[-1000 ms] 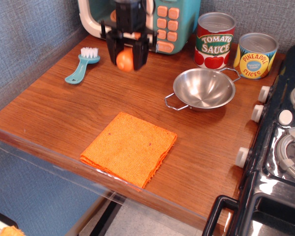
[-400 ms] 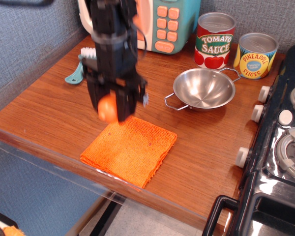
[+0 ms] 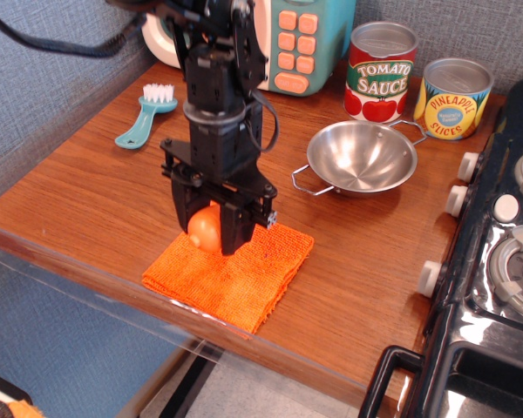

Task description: Move the carrot on top of the orange cloth

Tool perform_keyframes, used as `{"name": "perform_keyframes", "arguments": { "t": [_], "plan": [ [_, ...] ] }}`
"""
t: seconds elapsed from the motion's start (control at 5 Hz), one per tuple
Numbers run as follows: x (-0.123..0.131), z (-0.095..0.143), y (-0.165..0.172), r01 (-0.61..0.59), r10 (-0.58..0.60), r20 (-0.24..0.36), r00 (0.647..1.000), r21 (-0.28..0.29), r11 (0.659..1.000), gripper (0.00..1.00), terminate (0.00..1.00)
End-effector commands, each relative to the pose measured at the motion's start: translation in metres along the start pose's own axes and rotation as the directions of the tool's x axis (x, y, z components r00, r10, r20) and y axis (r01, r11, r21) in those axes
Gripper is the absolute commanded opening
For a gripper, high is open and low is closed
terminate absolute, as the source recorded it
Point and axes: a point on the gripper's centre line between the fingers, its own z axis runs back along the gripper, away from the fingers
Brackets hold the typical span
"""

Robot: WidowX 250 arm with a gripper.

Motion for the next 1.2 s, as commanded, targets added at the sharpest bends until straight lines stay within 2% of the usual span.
{"name": "perform_keyframes", "arguments": {
  "t": [0.0,0.2,0.4,0.6,1.0],
  "plan": [
    [0.002,0.006,0.004,0.015,-0.016,0.022,1.0,0.023,1.0,1.0,0.0],
    [0.0,0.03,0.008,0.011,-0.013,0.086,0.996,0.02,1.0,1.0,0.0],
    [-0.005,0.064,0.017,0.006,-0.012,0.146,0.989,0.039,0.999,1.0,0.0],
    [-0.001,0.08,0.024,-0.014,0.008,0.159,0.987,0.038,0.999,1.0,0.0],
    [0.005,0.074,0.031,-0.03,0.023,0.135,0.991,0.051,0.998,1.0,0.0]
  ]
}}
